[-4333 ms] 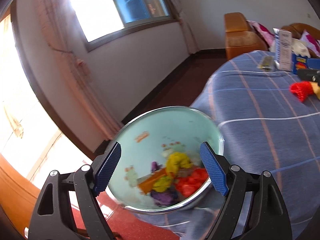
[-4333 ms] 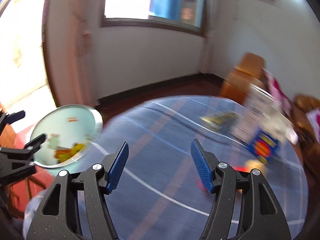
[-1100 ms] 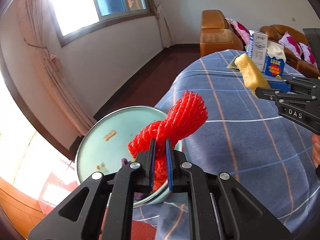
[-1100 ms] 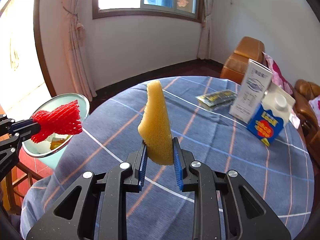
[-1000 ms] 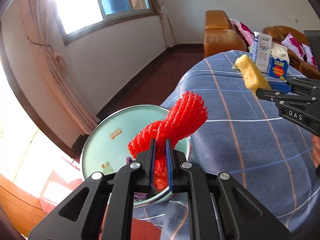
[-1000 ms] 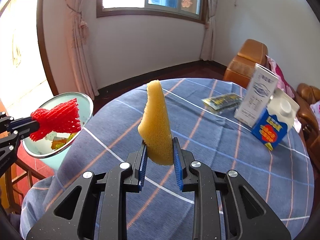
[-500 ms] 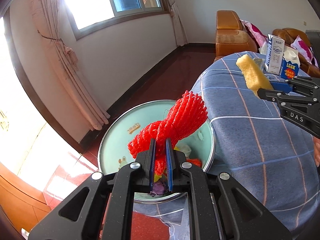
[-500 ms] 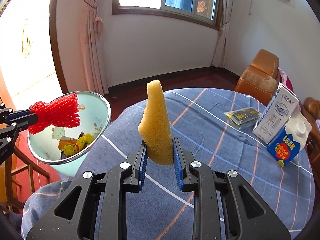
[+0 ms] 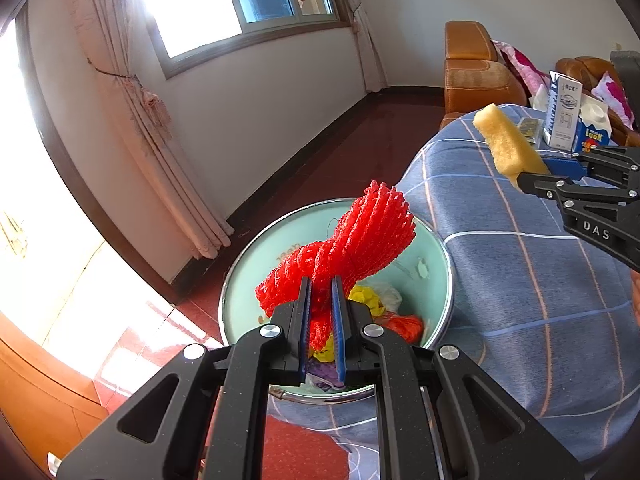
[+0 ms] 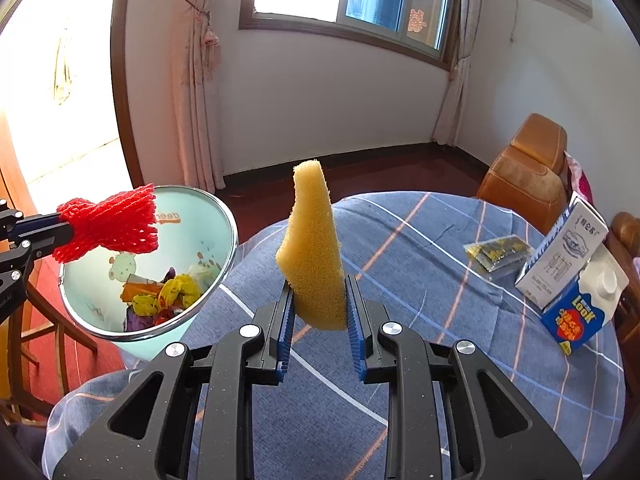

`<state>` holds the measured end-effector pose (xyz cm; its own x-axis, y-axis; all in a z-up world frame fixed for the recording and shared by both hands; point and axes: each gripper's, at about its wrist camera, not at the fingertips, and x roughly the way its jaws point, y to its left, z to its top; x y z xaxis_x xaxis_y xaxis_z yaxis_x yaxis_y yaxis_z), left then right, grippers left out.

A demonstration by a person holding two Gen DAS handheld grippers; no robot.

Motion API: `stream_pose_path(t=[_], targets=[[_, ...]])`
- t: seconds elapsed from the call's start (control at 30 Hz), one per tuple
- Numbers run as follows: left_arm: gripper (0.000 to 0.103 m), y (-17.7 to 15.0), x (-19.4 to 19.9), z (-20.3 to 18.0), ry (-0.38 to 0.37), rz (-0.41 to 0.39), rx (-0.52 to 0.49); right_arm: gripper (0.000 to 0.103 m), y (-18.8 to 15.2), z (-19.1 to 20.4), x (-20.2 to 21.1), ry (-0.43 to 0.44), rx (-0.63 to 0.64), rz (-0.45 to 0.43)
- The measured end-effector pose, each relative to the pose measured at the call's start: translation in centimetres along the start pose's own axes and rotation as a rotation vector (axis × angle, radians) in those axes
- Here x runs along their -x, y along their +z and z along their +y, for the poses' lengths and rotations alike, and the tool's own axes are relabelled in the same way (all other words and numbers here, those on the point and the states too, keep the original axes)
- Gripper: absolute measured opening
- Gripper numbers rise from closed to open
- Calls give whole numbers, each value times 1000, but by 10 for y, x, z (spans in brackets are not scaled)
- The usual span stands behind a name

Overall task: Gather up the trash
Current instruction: 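Hold the foam sleeve and sponge above the green bucket with both tools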

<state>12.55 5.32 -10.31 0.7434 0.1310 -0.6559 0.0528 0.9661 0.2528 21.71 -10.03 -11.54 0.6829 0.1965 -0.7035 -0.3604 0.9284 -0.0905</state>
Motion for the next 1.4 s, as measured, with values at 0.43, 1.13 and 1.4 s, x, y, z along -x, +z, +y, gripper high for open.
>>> stream_pose_path(t=[0.43,1.13,1.4], targets=[[9,-5,-7,17,33,18,29,25,12,16,-11,11,48,-5],[9,-7,-14,43,90,28,78,25,26,51,-30,48,114,11],[9,-8,-17,54,123,40,90,25,29,58,-31,56,128,9]])
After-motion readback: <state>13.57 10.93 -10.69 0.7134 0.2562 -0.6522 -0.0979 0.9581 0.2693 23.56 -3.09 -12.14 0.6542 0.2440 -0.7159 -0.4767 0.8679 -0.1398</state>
